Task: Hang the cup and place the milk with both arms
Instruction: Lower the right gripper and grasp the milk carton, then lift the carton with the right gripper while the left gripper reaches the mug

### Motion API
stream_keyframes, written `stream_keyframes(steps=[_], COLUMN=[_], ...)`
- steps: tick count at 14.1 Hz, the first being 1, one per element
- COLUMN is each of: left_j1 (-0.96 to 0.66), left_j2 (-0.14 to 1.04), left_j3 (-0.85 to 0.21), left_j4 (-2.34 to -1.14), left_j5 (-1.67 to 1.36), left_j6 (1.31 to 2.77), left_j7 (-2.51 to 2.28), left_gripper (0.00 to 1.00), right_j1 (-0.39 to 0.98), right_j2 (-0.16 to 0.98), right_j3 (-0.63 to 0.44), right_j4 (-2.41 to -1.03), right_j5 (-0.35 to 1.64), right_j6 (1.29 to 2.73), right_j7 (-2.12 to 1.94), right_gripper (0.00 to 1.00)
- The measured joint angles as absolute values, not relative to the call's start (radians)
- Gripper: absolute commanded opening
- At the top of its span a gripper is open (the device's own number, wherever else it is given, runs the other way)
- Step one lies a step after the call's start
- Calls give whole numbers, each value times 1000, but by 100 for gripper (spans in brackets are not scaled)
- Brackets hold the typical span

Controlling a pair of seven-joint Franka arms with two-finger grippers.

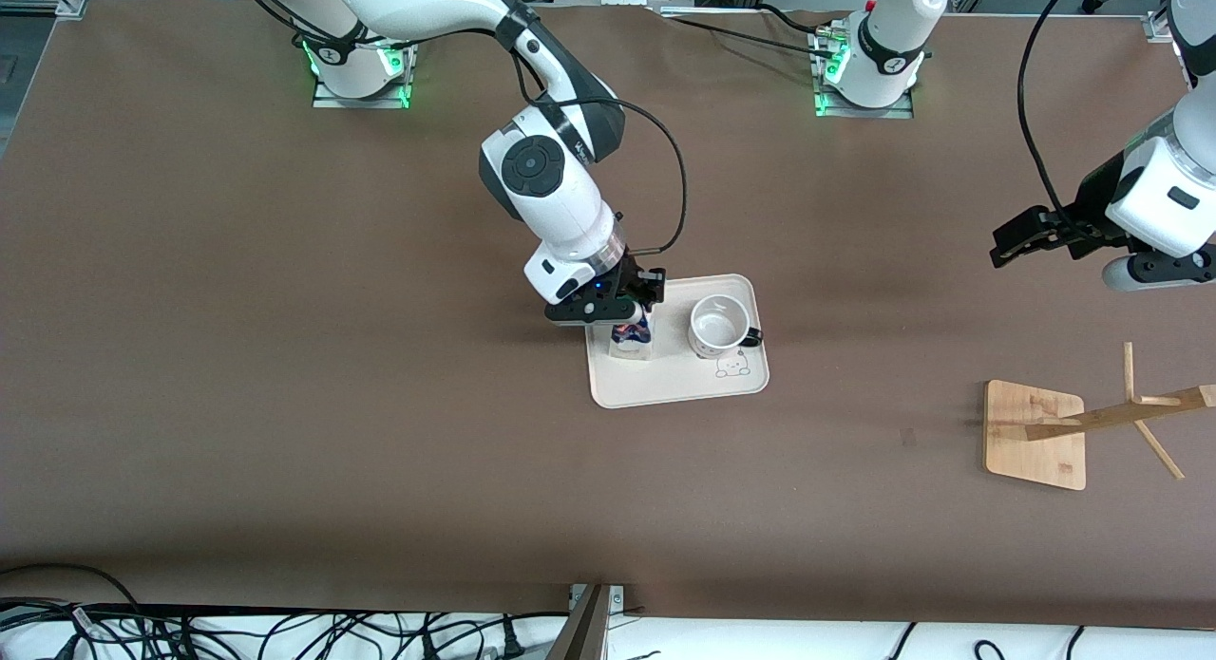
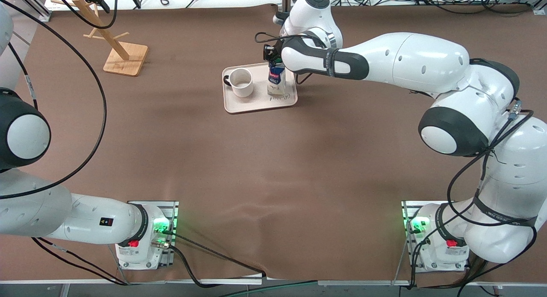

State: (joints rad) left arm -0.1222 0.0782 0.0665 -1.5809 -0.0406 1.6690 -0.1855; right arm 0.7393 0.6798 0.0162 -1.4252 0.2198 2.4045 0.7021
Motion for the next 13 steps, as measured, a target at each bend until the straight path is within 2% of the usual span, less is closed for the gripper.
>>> stream_keyframes(steps=[6,9,13], left_j1=[-149,-165,-175], left_j2=[76,80,107], left_j3=[66,66,51], left_j4=[-1572,-1572,-1572], left_j5=[-41,-41,-41], left_j6=[1669,1669,1693], left_j7=[-187,-197,-217], left_gripper=[100,100,100], right_j1=[753,756,754], right_j2=[667,633,605], right_j3=[17,13,-25], right_j4=[-1400,-1370,-1265], right_j5=[220,219,178], right_j6=[2397,2278,2062], right_j7=[702,702,703], right_gripper=[42,42,42])
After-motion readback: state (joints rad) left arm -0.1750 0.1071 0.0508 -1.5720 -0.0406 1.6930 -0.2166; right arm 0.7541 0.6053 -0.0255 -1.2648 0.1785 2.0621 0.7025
